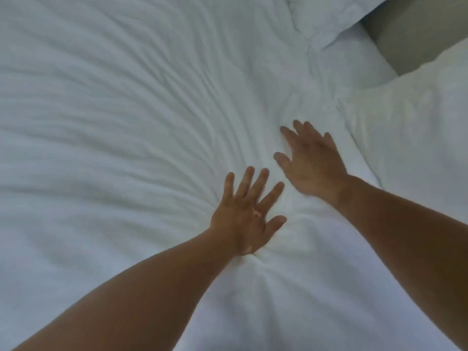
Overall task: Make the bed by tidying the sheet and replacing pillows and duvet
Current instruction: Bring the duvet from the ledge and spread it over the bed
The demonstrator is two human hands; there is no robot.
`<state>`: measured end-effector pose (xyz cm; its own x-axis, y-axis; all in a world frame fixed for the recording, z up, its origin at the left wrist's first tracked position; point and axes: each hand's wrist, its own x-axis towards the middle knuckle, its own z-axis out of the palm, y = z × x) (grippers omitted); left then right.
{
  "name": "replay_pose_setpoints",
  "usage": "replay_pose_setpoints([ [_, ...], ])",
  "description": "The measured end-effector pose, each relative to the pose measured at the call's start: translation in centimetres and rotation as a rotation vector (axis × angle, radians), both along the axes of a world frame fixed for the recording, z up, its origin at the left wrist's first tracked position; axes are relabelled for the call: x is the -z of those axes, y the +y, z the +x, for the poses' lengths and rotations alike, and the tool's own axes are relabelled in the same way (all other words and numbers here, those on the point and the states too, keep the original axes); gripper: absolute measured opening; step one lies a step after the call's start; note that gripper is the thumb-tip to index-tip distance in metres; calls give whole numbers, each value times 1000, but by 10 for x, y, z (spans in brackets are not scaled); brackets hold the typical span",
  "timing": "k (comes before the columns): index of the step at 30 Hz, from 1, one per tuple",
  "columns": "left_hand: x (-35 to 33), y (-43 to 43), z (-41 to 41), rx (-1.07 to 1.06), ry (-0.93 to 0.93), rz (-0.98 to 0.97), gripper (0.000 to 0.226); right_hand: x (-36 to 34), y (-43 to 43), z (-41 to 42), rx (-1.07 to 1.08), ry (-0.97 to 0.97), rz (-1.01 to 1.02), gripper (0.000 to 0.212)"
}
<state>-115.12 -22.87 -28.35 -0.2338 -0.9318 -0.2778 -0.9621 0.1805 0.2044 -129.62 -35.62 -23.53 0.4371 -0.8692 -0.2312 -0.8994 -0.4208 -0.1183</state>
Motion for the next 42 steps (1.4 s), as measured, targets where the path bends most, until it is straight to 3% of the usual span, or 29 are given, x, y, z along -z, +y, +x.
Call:
replay_pose_setpoints([
  [1,-1,27,-5,40,1,17,71,3,42,-5,-73,-71,27,66],
  [3,-1,87,-17,89,-6,32,74,24,119,-45,-168,-30,59,73],
  [6,6,180,-56,176,32,36,77,45,184,-152,21,106,50,75],
  [9,5,254,-109,306,195,-49,79,28,239,-228,161,233,9,73],
  [11,-1,278,-131,447,205,-22,74,10,270,-226,195,192,-49,71],
  [13,-13,274,-128,547,256,-101,65,-5,293,-184,140,16,-98,66],
  [15,-22,261,-102,411,283,-223,53,-10,311,-134,2,-129,-52,61],
  [17,-13,263,-55,130,94,-267,57,6,336,-121,-95,-80,29,62],
  [20,-7,334,6,-222,-100,-11,71,21,375,-183,-86,154,160,71],
  [23,-25,460,19,-69,-98,118,70,-4,393,-245,20,231,272,82],
  [26,-49,530,44,-57,19,139,65,-28,374,-206,-22,140,240,83],
  [28,-55,516,87,-246,29,51,60,-29,359,-122,-224,-8,146,73],
  [30,-54,478,144,-564,-79,-52,61,-24,351,-12,-436,-140,81,72],
  [32,-51,449,205,-881,-154,42,69,-9,354,91,-568,-119,68,75],
  [34,-36,463,250,-1031,-149,211,73,11,375,162,-557,-50,125,78],
  [36,-24,515,267,-1080,-144,334,75,26,419,191,-633,40,140,80],
  [38,-22,583,278,-1232,-136,418,75,24,475,184,-933,61,189,78],
  [40,-29,630,307,-1681,-56,431,75,8,498,176,-1266,11,341,72],
  [42,-46,639,341,-2083,-6,415,79,3,475,201,-1295,-173,290,68],
])
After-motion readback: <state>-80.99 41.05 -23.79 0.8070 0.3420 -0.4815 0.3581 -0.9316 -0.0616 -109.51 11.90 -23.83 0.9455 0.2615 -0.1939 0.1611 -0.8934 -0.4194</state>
